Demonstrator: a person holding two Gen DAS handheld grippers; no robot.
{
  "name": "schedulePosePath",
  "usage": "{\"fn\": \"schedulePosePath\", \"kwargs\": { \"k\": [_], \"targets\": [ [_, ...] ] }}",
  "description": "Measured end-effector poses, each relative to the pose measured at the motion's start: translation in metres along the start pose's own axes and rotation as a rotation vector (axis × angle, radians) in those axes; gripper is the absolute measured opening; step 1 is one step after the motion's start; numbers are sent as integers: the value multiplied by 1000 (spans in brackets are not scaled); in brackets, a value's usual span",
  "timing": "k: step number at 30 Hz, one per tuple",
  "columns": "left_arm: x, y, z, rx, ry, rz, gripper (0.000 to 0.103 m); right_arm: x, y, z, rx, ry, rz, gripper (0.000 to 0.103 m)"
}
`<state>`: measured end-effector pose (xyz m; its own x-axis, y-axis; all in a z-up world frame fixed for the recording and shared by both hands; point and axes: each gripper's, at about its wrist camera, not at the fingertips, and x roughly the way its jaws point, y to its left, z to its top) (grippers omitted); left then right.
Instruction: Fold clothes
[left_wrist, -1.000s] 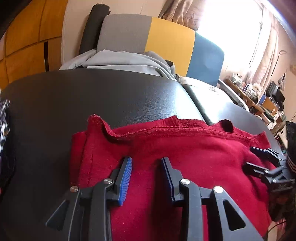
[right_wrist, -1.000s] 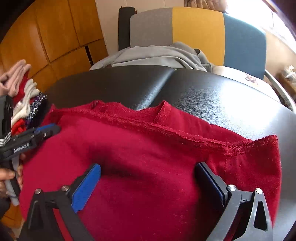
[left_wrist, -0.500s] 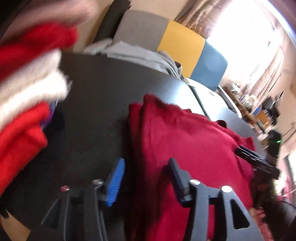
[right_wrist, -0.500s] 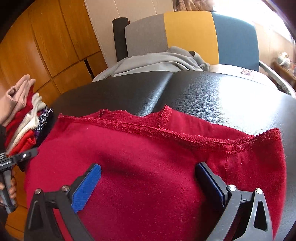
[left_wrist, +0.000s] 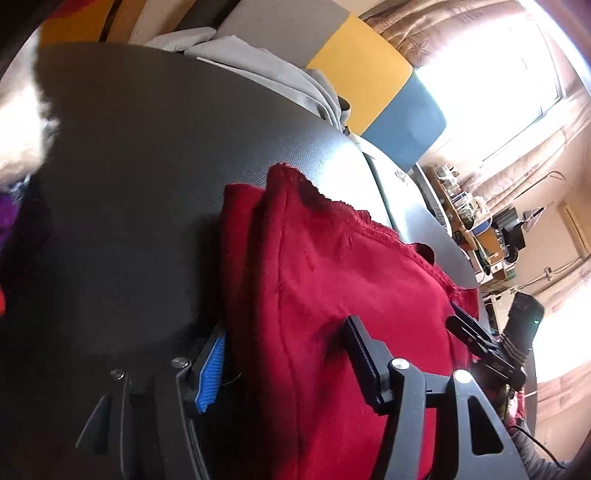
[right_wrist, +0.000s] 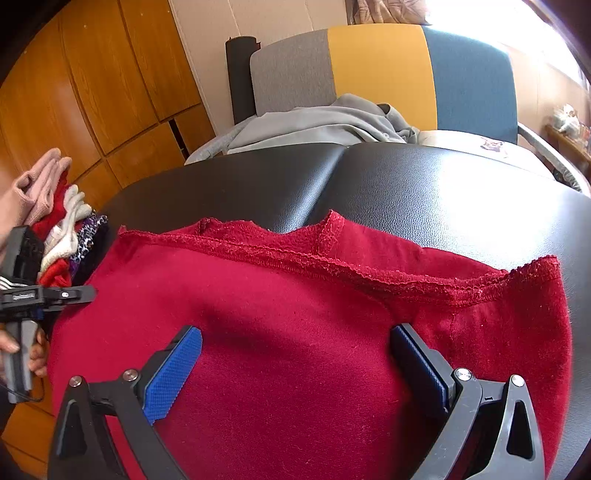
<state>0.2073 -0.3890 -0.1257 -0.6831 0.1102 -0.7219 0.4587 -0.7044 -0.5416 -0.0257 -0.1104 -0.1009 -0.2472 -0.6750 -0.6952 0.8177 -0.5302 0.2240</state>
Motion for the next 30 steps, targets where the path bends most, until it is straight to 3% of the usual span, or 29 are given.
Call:
{"fn": "schedulePosePath", "kwargs": {
  "k": [1, 2, 6, 8, 10, 12, 20, 25, 26, 27, 30],
  "targets": [
    [1, -3, 0, 12, -4, 19, 39, -1, -1, 0, 5, -3, 7, 103],
    [2, -6, 0, 17, -8, 33, 30, -1, -3, 0, 11, -6, 15, 103],
    [-1, -15, 5, 10, -18, 72, 20, -5, -8, 4, 30, 16, 76, 103],
    [-3, -22, 11, 23, -25, 108, 18, -9, -11, 6, 34, 34, 121, 103],
    [-10, -26, 19, 25, -37, 122, 17, -24, -16, 9, 8, 75, 237, 102],
    [-21, -26, 26, 11, -50, 120, 17, -45, -17, 9, -59, 109, 303, 96],
    [-49, -47, 63, 57, -58, 170, 17, -78, -28, -16, -270, 281, 318, 90],
    [-70, -70, 71, 51, -45, 91, 17, -52, -35, -25, -299, 341, 290, 91],
    [-72, -77, 71, 51, -43, 66, 17, -49, -32, -30, -319, 335, 281, 96],
    [-76, -85, 70, 44, -40, 28, 17, -48, -28, -34, -348, 331, 269, 102],
    [-80, -107, 69, 2, -41, -85, 16, -45, -12, -46, -428, 323, 191, 103]
  ]
}}
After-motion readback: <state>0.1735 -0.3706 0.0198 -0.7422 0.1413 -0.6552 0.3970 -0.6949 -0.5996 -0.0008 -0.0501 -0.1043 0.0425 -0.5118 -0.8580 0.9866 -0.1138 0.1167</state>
